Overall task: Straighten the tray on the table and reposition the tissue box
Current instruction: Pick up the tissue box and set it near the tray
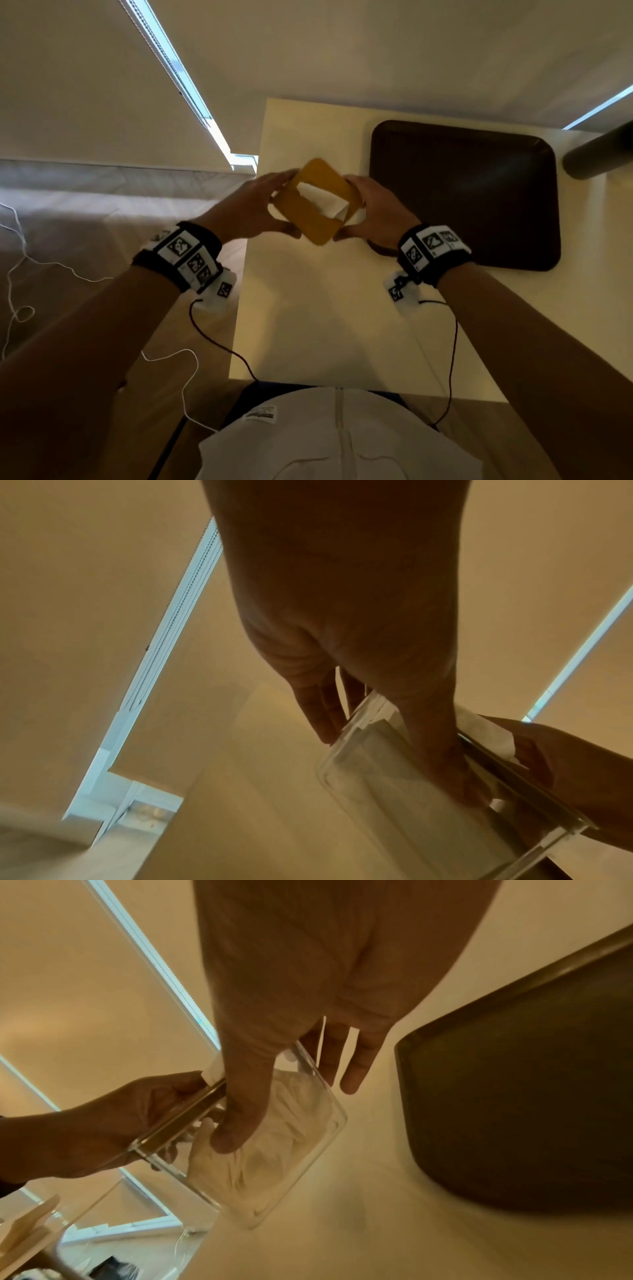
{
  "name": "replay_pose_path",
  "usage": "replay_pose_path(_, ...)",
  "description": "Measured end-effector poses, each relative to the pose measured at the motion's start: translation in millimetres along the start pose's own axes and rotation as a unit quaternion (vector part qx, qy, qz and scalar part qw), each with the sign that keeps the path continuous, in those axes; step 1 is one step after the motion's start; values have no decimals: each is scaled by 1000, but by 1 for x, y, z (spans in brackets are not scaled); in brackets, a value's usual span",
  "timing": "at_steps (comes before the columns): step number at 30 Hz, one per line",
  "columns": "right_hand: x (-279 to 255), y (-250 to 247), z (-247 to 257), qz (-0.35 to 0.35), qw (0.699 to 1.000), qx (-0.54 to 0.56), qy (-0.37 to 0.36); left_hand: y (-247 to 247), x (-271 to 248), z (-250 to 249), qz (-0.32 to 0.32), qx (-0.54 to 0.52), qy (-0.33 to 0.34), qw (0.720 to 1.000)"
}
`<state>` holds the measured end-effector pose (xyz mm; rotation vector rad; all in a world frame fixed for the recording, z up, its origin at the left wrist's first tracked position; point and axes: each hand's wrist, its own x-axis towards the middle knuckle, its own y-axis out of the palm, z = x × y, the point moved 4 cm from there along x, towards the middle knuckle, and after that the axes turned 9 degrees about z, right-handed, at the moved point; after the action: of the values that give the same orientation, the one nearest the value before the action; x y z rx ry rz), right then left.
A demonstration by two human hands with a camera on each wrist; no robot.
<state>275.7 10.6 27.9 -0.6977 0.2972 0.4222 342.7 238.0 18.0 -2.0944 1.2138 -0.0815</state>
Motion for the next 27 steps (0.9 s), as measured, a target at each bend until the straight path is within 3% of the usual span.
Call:
replay_pose_path(5,56,-44,-2,-12,1000,-12,22,-43,52,15,-12,-21,-8,1000)
replay_pose_path(13,112,-68,-15,-5,999,-7,33,-61,97,50,-12,-81,-60,995)
replay_pose_path(27,120,-54,-34,-22,997,52,59,-57,110,71,0,-73,-68,995)
